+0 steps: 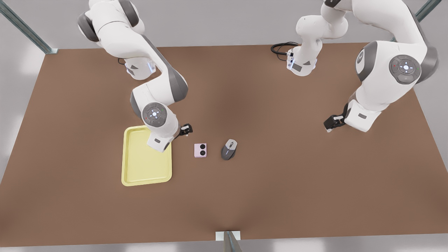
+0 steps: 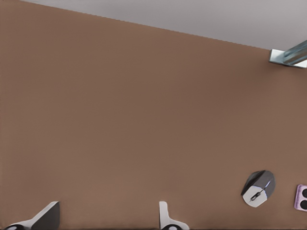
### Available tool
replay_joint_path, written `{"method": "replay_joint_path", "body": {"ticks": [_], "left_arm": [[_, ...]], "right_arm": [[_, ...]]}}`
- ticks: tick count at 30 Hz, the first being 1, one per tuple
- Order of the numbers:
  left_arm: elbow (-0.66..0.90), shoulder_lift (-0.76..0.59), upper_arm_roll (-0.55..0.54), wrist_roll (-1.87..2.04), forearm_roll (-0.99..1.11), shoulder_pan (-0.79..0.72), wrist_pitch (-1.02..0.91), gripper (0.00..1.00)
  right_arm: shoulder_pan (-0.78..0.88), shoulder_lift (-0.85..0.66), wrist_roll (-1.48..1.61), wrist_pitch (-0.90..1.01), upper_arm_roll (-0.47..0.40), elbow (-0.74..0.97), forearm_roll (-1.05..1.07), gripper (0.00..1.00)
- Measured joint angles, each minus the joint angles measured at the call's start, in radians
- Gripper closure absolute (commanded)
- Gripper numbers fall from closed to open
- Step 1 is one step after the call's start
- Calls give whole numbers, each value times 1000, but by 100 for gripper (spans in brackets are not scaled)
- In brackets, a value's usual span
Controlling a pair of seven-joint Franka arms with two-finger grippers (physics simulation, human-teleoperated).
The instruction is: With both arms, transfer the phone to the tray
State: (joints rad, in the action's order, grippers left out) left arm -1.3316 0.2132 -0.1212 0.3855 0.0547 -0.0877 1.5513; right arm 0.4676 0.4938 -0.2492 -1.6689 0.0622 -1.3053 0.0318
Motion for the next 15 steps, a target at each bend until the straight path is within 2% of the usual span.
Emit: {"method": "replay_joint_path", "body": {"ticks": [5, 15], "left_arm": [[8, 83, 0, -99, 14, 0, -42, 0], [9, 114, 14, -227, 21, 0, -69, 0]], "right_arm": [[44, 117, -143, -148, 42, 2, -49, 0], [44, 230, -376, -393, 59, -120, -98, 0]]}}
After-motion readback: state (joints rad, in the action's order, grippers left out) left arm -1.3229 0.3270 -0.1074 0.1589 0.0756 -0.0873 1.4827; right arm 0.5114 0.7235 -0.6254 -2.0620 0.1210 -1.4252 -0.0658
